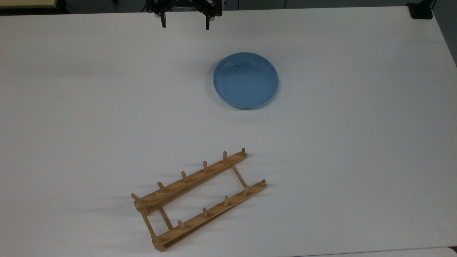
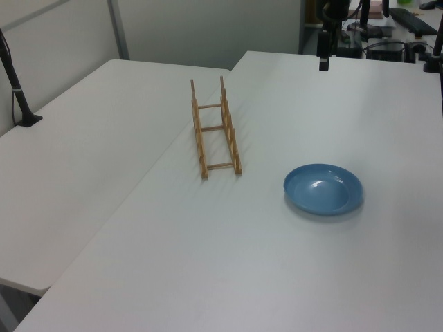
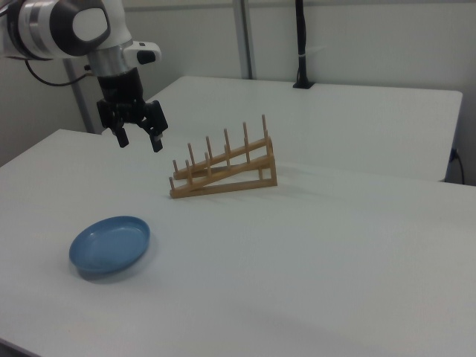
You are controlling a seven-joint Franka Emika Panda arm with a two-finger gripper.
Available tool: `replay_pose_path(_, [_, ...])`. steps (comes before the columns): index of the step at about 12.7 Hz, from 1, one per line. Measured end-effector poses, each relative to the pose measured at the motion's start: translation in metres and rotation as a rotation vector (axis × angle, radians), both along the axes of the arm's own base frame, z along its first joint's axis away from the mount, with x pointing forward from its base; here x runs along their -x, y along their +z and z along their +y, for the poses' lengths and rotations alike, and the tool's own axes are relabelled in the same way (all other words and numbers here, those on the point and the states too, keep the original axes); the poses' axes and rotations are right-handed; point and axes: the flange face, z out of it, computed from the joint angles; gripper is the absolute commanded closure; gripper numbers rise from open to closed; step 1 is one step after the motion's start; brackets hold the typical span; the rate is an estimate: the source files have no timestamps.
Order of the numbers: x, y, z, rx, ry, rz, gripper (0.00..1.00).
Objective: Place plate in plate rack
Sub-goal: 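Move the gripper down over the rim of the light blue plate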
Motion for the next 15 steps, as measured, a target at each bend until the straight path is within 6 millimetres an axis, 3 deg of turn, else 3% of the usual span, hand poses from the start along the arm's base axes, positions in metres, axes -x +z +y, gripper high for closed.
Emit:
replay_pose_path(10, [0.0,-0.002,0.0,0.0,0.005,0.005,0.0])
replay_pose_path(13, [-0.003,-0.014,0.0,-0.001,0.105,0.032,0.0])
replay_pose_path(15, [-0.01,-0.035,0.004,-0.004,0.214,0.034,0.0])
